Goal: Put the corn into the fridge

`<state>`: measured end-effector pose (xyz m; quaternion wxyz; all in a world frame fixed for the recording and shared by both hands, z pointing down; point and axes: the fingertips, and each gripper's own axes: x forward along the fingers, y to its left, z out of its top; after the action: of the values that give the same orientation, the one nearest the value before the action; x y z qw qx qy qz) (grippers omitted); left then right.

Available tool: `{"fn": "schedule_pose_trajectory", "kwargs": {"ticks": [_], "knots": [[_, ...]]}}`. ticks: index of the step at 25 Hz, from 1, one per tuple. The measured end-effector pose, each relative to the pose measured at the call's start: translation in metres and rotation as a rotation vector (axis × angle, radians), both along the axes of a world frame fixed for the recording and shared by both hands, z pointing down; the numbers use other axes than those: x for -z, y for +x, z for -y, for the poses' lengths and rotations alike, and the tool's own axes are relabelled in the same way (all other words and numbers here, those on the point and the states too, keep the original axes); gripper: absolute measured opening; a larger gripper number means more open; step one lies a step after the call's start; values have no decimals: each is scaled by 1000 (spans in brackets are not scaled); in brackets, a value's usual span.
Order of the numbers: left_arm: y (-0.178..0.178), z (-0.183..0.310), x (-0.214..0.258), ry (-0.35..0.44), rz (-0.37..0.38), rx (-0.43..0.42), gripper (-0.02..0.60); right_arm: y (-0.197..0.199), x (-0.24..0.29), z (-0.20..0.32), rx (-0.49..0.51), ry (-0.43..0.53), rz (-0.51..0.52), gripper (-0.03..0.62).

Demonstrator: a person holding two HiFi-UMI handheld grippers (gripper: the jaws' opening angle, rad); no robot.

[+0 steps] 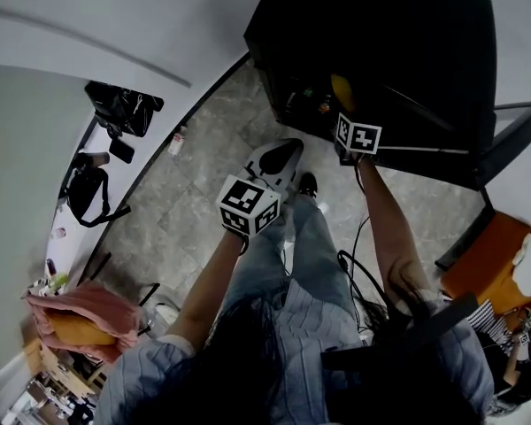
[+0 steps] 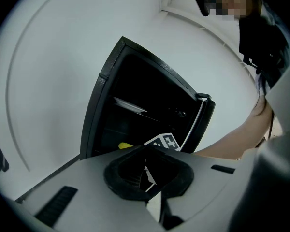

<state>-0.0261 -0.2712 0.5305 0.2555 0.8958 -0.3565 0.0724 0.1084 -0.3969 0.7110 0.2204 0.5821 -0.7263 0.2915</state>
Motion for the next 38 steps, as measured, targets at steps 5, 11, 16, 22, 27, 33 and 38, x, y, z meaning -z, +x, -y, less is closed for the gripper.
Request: {"fn": "schedule_pose_trajectory", "kwargs": {"ticks": [5,11,16,22,27,33,38], "knots": [[-3,-3,-4,-13,2,13,9,-1,-3,15,68,-28,-72,258],[-7,-5,-5,-16,5,29,9,0,-8,14,110,-29,-129,256],[-13,-4,-6,-15,13,47,9,5,1,20,119,39,-207,256],[-15,-7,-11,-29,20,57,8,20,-7,32,67,-7,-119,256],[-13,-7,-14,-34,23,49,9,19,-8,34,107,-32,-110,256],[-16,-7,-13,-27,38,52,8,21,-5,35,101,-17,-149,256],[-19,-8,-19,-44,30,70,9,23,-8,34,71,-28,-117,266]]}}
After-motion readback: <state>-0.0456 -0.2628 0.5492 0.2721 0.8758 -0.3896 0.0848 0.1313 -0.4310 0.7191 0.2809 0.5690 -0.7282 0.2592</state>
